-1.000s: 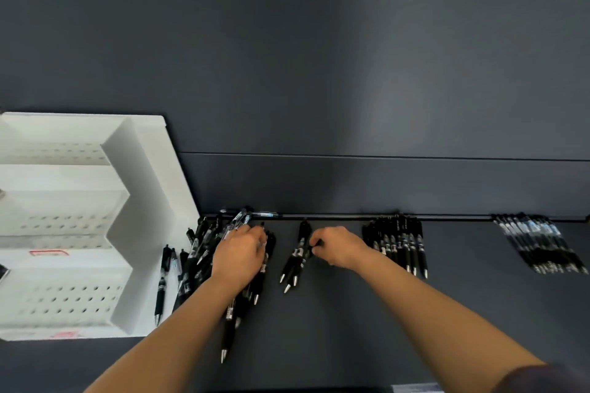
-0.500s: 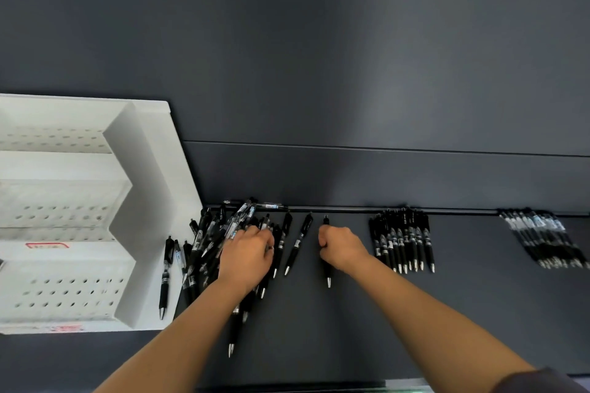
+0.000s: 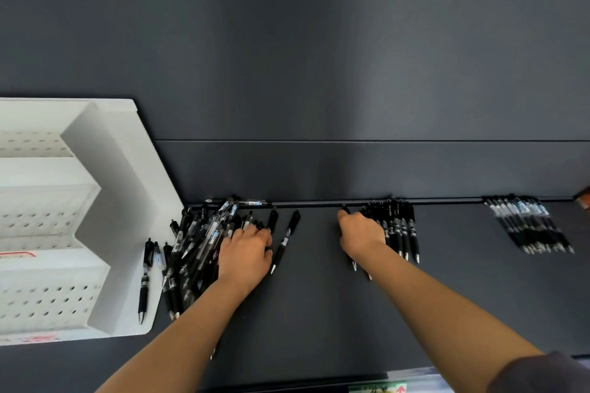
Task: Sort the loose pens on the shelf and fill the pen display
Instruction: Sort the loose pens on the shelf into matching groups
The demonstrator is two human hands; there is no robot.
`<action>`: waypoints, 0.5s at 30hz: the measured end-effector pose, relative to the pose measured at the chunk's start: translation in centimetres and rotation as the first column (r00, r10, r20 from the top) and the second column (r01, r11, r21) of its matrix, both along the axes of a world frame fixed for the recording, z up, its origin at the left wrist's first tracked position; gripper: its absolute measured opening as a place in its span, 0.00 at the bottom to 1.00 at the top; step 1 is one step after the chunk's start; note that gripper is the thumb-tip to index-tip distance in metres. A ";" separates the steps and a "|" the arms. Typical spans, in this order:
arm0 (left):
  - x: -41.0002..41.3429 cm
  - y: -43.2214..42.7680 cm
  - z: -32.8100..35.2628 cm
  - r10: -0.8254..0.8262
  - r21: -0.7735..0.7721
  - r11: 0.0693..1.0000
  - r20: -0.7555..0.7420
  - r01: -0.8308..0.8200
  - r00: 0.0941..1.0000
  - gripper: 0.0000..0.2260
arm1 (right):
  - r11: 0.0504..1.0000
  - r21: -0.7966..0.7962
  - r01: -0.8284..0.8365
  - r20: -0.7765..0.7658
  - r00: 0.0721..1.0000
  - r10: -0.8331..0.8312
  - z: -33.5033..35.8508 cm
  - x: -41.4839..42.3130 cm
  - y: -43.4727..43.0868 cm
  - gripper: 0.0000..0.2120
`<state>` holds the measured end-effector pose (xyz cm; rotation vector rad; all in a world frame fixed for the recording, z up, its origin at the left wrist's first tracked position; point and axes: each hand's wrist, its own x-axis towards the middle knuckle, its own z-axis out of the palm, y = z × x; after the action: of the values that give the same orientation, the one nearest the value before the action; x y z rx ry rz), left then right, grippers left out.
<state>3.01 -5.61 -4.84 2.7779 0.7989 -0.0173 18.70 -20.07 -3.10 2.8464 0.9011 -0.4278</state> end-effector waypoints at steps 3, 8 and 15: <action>0.2 -0.3 0.1 0.001 -0.012 1.000 -0.004 -0.001 1.000 0.10 | 1.000 -0.008 0.018 -0.009 1.000 -0.018 -0.1 0.2 -0.5 0.22; -0.5 0.0 0.2 0.036 -0.003 0.999 0.004 -0.036 0.999 0.11 | 0.997 0.078 -0.022 -0.009 1.000 0.023 0.3 -0.1 0.3 0.17; -2.2 1.4 0.8 0.108 0.002 0.994 0.031 -0.108 0.994 0.09 | 0.963 0.251 -0.093 -0.129 0.983 0.129 0.2 -3.2 4.0 0.10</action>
<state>0.83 -4.21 -4.02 2.7270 0.9411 0.0468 15.48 -16.06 -2.92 2.9935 1.2139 -0.5515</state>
